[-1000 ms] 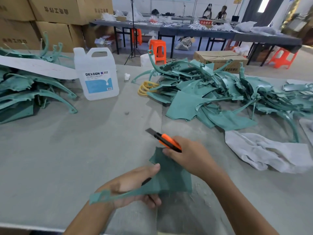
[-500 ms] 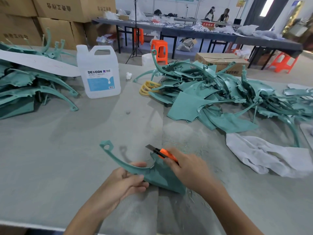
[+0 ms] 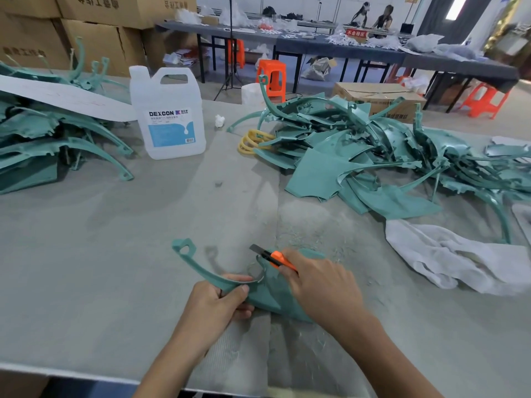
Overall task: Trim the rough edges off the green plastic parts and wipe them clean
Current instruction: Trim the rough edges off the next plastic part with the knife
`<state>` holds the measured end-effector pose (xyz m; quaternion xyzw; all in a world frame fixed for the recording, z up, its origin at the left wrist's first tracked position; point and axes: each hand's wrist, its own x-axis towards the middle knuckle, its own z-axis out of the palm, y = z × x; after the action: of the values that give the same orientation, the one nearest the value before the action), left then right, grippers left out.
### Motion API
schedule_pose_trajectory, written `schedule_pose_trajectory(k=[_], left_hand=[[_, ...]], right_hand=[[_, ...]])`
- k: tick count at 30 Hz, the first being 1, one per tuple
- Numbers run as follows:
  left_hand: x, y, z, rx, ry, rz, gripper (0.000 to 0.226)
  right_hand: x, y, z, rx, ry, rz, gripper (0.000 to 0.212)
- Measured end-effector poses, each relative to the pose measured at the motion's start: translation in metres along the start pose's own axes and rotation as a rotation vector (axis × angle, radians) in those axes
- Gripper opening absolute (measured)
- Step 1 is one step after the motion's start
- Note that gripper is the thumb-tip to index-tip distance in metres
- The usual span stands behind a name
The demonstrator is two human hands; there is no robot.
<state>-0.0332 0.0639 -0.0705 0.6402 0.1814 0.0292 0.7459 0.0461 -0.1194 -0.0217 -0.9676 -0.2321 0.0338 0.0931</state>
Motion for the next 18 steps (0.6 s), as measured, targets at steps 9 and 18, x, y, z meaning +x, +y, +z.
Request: schedule_pose_trajectory(k=[9, 18], left_hand=[[-0.002, -0.001, 0.000, -0.011, 0.016, 0.000, 0.021], [-0.002, -0.001, -0.002, 0.024, 0.035, 0.014, 0.023]], right_hand=[[-0.002, -0.003, 0.002, -0.013, -0.013, -0.014, 0.032], [0.005, 0.010, 0.005, 0.049, 0.017, 0.047, 0.032]])
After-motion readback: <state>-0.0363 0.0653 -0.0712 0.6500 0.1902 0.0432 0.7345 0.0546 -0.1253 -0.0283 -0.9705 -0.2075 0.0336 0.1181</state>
